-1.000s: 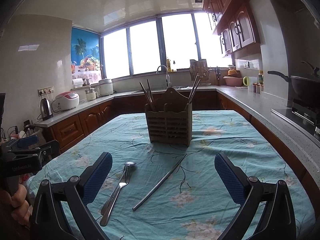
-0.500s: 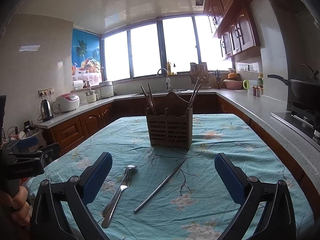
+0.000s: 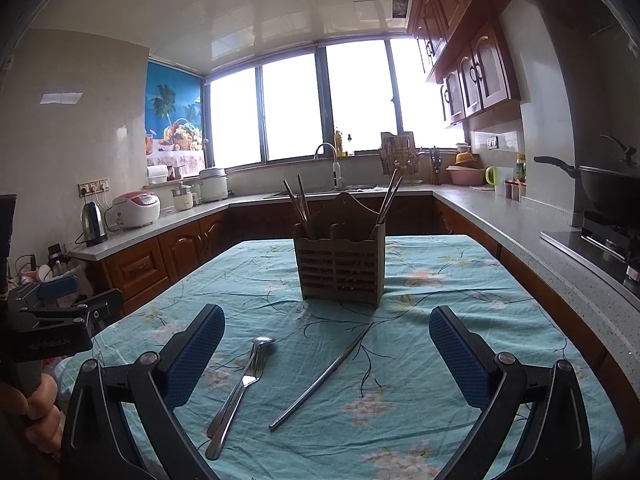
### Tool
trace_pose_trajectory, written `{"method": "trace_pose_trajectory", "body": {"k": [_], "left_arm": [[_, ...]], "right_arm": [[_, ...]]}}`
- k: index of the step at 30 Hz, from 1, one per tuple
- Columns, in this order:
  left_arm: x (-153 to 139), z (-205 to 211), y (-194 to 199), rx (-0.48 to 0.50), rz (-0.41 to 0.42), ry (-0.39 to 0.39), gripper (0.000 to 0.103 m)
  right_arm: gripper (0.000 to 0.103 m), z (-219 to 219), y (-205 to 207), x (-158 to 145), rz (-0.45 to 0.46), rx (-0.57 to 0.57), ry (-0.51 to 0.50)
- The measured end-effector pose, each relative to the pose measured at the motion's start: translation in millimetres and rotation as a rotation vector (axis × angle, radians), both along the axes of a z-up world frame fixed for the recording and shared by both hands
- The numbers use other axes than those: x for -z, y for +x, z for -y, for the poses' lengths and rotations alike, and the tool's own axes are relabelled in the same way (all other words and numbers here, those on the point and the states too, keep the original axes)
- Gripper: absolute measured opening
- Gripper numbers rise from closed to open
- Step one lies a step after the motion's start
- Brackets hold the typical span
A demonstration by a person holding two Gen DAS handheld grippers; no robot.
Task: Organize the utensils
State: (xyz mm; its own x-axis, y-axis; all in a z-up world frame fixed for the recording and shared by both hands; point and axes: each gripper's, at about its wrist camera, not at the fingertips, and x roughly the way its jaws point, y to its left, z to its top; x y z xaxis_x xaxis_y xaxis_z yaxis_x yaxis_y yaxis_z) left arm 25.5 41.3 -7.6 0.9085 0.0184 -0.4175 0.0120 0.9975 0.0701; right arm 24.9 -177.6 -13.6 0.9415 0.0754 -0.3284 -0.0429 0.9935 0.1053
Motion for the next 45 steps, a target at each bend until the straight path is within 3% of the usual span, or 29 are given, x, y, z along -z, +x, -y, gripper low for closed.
{"method": "trace_pose_trajectory", "body": {"k": [45], "left_arm": [[3.0,4.2,-7.2,-0.003,0.03,0.003,0.102]], "right_arm": [[0.103,-2.8,-6.5,-4.1,0.047,-0.004,-0.003]]}}
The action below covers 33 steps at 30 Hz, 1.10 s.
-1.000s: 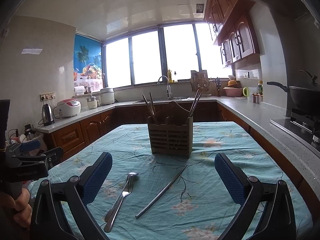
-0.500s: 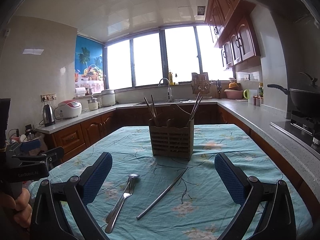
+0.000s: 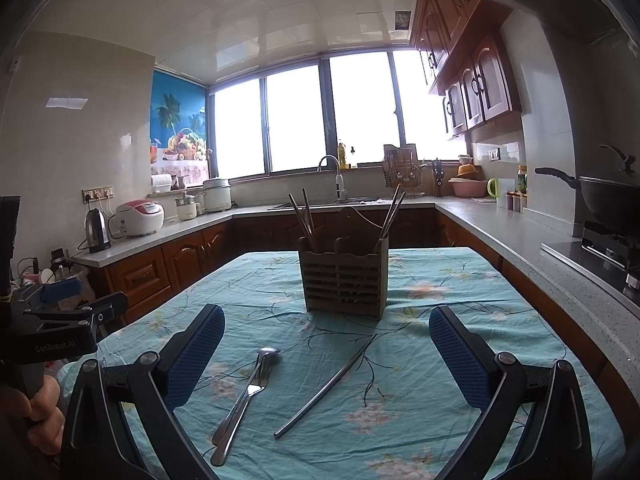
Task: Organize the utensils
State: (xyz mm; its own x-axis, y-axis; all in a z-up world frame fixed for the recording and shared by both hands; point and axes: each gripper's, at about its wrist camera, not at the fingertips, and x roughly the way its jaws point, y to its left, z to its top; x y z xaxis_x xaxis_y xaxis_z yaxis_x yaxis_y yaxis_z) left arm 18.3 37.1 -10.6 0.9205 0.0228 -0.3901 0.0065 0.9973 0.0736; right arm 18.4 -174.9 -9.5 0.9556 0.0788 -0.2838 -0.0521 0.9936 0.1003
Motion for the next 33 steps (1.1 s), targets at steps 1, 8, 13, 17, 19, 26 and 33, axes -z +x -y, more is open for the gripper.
{"method": "trace_pose_trajectory", "body": {"k": [1,8,13,17,19,26,33], "left_arm": [[0.0,0.1,0.0,-0.001,0.001,0.001,0.102],[-0.2,0.2,0.0,-0.001,0.001,-0.001,0.102],[-0.1,0.5,-0.6,0.0,0.002,0.0,0.102],[-0.3,0.8,-0.6,-0.002,0.003,0.0,0.102],[-0.3,0.8,-0.8,-0.002,0.002,-0.002,0.102],[-0.6,1.8,-1.0,-0.001,0.002,-0.002,0.102],[-2.1,5.3,-0.4,0.0,0.003,-0.002,0.102]], "right_arm": [[0.103,0.0,-0.1,-0.1,0.0,-0.001,0.0],[0.103,-0.2,0.1,-0.1,-0.001,0.0,0.001],[0.103,-0.4,0.3,0.5,-0.001,-0.001,0.0],[0.103,-0.8,0.3,0.9,-0.003,-0.002,0.0],[0.103,-1.0,0.9,1.7,-0.004,-0.003,0.0],[0.103,-1.1,1.4,2.2,-0.007,-0.004,0.001],[0.103,-1.2,1.6,2.3,-0.007,-0.004,0.001]]}}
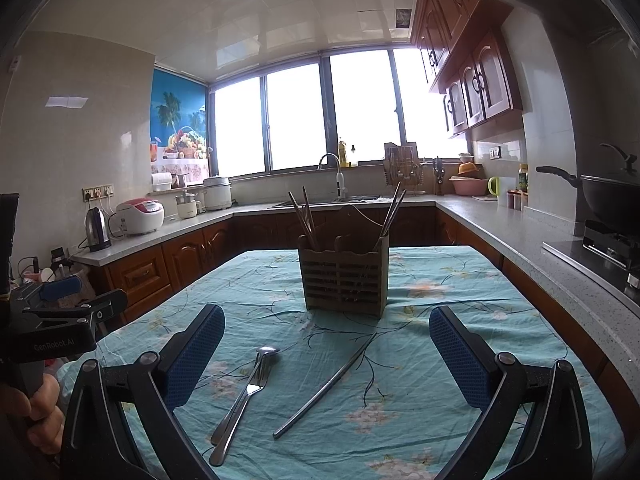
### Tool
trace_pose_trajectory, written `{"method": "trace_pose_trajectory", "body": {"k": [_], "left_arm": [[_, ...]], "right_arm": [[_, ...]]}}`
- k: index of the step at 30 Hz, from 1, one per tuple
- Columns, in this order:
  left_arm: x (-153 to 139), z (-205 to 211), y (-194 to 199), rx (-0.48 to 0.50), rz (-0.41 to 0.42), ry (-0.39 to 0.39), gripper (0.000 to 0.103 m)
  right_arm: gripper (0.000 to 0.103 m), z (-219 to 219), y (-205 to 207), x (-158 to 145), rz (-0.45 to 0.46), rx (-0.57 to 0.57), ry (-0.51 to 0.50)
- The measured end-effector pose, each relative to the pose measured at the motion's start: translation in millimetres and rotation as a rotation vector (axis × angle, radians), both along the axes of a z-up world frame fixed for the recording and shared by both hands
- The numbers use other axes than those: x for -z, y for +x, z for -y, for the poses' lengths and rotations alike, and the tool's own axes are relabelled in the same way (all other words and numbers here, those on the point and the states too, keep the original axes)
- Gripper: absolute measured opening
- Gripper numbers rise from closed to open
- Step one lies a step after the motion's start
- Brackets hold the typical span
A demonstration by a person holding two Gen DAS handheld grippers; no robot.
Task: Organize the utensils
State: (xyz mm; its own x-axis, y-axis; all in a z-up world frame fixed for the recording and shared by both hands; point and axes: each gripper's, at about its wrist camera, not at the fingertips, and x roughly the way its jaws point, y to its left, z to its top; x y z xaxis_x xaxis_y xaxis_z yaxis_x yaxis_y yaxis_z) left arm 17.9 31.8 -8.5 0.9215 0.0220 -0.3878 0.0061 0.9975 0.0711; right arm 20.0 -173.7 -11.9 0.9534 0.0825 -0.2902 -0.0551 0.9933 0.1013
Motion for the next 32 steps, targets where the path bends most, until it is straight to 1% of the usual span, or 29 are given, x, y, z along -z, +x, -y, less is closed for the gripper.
{"method": "trace_pose_trajectory", "body": {"k": [25,32], "left_arm": [[-0.8,10.4,7.6,0.004,-0.005,-0.002,0.102],[-1.0,15.3,16.0,0.015,-0.012,-0.014,0.102]], "right_arm": [[0.103,6.0,9.7,5.9,-0.015,0.001,0.008],[0.103,9.9,18.9,11.1,-0.038,0.004,0.015]]}}
